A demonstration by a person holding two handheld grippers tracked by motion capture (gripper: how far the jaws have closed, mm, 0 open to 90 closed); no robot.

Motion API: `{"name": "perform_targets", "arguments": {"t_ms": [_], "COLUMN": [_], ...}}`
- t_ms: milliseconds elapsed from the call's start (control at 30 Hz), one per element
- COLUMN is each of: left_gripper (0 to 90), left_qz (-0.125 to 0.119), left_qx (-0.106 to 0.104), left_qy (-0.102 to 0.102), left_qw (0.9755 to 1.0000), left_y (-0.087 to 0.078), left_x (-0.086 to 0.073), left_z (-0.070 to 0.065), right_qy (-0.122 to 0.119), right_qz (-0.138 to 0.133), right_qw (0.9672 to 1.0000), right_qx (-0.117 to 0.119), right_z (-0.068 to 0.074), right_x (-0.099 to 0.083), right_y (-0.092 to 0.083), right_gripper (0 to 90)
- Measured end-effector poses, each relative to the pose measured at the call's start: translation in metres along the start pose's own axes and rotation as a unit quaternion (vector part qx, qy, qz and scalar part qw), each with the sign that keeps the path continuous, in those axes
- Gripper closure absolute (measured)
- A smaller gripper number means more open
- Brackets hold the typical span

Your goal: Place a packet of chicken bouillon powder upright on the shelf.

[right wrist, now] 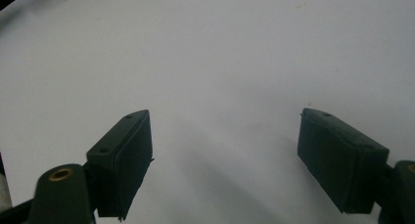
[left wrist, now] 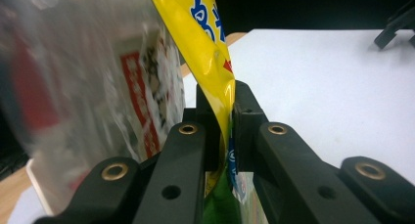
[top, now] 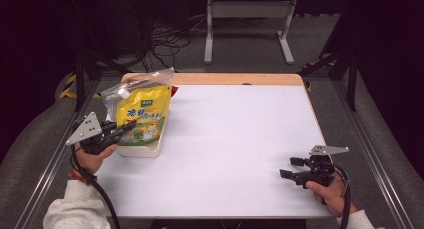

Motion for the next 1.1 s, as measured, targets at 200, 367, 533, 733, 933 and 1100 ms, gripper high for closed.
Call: {"name": "perform_targets", "arguments": {"t_ms": [200,367,533,733,933,1100], "left_gripper": [82.8,81.6,76.5,76.0,78.3,78.7], "left_qz": [0.005,0.016,0.027,0.031,0.044,0.05], "left_qx": [-0.007,-0.009,0.001,0.007,0.008,0.015], "left_qy": [-0.013,-0.02,-0.029,-0.045,-0.054,-0.061], "left_qw": [0.9999,0.9996,0.9992,0.9985,0.9975,0.9968], "left_y": [0.002,0.003,0.003,-0.004,-0.006,-0.007], "left_x": [-0.013,-0.02,-0.027,-0.036,-0.044,-0.049], "left_z": [0.001,0.0,0.001,0.001,-0.001,-0.001], "right_qy": [-0.004,-0.005,-0.009,-0.019,-0.038,-0.059], "right_qz": [0.002,0.003,0.005,0.006,0.005,0.0], "right_qw": [1.0,1.0,0.9999,0.9998,0.9991,0.9977], "right_qx": [0.001,0.002,0.004,-0.004,-0.016,-0.033], "right_z": [0.002,0.002,0.004,0.004,0.007,0.009], "right_x": [0.0,0.0,0.001,0.001,0.003,0.005], "right_y": [0.0,0.0,0.0,0.0,-0.002,-0.004], "right_gripper": [20.5,20.5,20.5,20.5,20.6,20.6]}}
Point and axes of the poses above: each handheld gripper's, and its own axes: y roughly forward along the jaws, x roughly out of its top, z roughly to its left, the point moved 8 cm from there along y, roughly forward along the jaws, and after that the axes turned 14 degrees about z, right-handed, at the moved point
